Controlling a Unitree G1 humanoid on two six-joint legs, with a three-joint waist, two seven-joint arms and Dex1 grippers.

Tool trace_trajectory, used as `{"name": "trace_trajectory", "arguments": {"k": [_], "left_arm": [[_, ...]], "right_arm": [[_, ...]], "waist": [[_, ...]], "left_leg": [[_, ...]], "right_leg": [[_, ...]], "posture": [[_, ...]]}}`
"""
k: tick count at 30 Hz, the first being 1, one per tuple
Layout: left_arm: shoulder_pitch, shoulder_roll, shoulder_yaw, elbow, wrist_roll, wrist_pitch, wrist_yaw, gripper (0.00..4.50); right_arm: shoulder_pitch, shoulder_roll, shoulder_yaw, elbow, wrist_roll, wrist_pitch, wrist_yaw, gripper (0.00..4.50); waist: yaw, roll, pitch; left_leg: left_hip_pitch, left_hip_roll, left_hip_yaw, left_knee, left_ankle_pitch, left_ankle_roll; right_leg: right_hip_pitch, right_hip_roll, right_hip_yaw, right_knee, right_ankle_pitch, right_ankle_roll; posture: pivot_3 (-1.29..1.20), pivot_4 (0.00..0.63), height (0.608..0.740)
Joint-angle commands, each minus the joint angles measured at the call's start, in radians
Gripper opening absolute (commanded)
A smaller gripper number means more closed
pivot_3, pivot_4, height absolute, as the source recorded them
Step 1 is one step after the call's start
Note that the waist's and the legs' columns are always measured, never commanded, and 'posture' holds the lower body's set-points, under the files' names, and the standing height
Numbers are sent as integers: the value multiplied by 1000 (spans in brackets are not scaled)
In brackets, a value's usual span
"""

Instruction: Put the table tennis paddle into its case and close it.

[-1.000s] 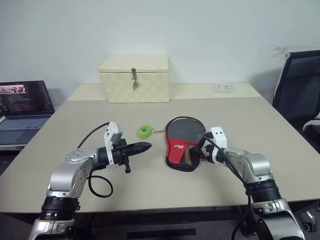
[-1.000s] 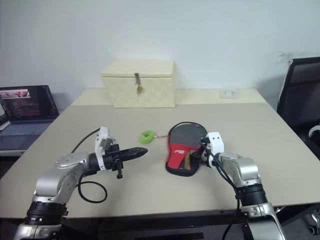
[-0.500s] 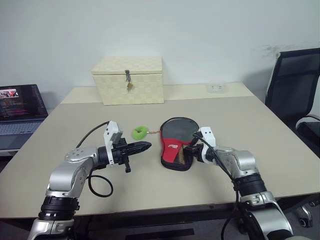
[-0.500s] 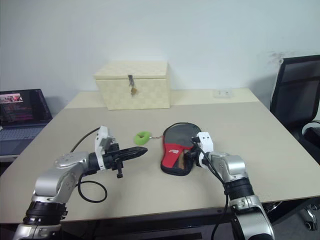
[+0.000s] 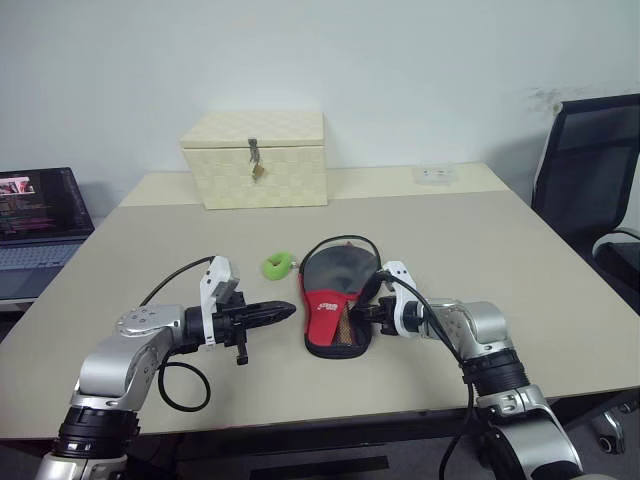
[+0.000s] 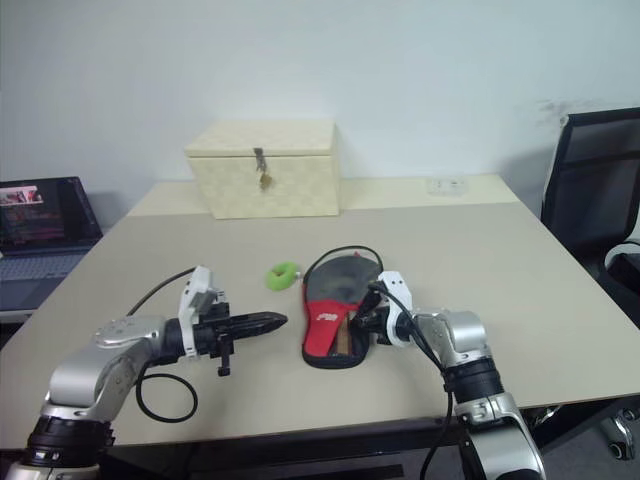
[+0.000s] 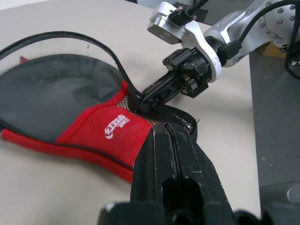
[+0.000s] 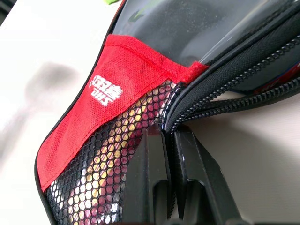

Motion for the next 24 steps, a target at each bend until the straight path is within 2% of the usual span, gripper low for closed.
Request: {"name": "trace_trajectory", "arguments": {"k": [1, 10, 24], "left_arm": [[22, 23, 4, -68, -35, 11, -20, 0], [93, 57, 11, -122, -65, 34, -35, 0], [99, 66, 5, -124, -67, 32, -37, 0]], "right_arm": [[36, 15, 20, -107, 53, 65, 10, 11], [173, -15, -29, -382, 130, 257, -39, 11], [256, -9, -87, -517, 182, 355, -112, 11]], "waist": [[0, 0, 0], [4, 0, 0], [6, 0, 0]], "left_leg": [[0, 0, 0, 0, 0, 0], [-1, 0, -2, 0, 0, 0], [-2, -1, -3, 0, 0, 0]], "right_leg": [[0, 0, 0, 0, 0, 0], [0, 0, 0, -1, -2, 2], [0, -1, -1, -3, -3, 3]], "posture": [[0, 150, 740], [0, 150, 740], [0, 150, 740]]}}
